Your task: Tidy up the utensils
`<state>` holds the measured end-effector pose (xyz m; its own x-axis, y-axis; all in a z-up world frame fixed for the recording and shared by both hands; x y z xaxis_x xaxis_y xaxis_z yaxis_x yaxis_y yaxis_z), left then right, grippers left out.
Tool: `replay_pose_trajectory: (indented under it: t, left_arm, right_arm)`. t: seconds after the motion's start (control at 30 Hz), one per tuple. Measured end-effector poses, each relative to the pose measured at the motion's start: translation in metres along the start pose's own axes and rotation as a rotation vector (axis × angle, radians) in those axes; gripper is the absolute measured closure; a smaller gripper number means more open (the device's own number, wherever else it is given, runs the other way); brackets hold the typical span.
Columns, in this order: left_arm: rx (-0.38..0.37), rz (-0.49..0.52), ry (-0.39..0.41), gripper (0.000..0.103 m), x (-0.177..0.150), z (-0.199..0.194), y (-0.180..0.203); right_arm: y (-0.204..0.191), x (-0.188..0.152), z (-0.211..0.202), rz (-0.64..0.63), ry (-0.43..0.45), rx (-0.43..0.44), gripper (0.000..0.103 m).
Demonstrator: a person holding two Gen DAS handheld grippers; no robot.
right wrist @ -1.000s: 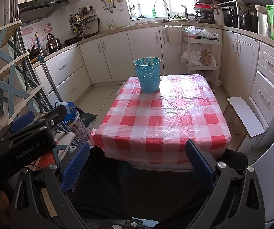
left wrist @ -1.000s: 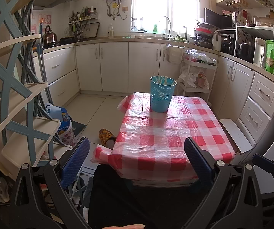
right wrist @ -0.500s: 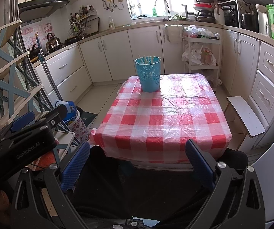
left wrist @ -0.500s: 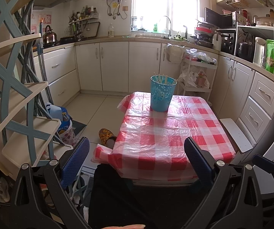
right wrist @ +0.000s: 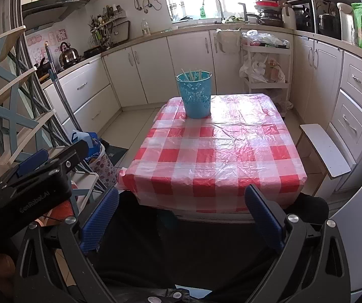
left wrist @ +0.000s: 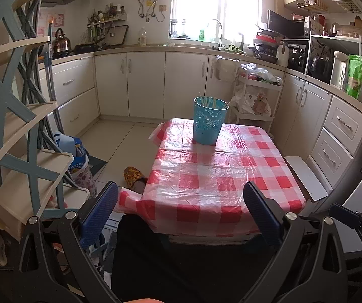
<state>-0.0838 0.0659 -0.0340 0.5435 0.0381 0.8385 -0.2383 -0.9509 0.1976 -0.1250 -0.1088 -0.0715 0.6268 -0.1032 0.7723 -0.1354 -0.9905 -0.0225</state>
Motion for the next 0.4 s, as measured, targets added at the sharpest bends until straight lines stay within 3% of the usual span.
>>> replay_pose_trajectory:
  t: [0.17, 0.4]
  left_arm:
    - [0.048, 0.017, 0.033, 0.008, 0.0039, -0.0059, -0.0013]
    - [0.072, 0.003, 0.02, 0.008, 0.0047, -0.0059, -0.0037]
  right_arm:
    - [0.0045, 0.0072, -0.0081, -0.02, 0.043, -0.026, 0.007]
    - [0.009, 0.0094, -0.0092, -0.021, 0.045, -0.025, 0.007]
Point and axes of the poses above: each gripper's, at about its wrist camera, not at the fingertips, and z roughly the way its jaws point, y to its right, x to its top, the point moved 7 cm from there along z, roughly the way its jaws point, and after that the axes turned 15 degrees about -x, right-handed, at the moved point
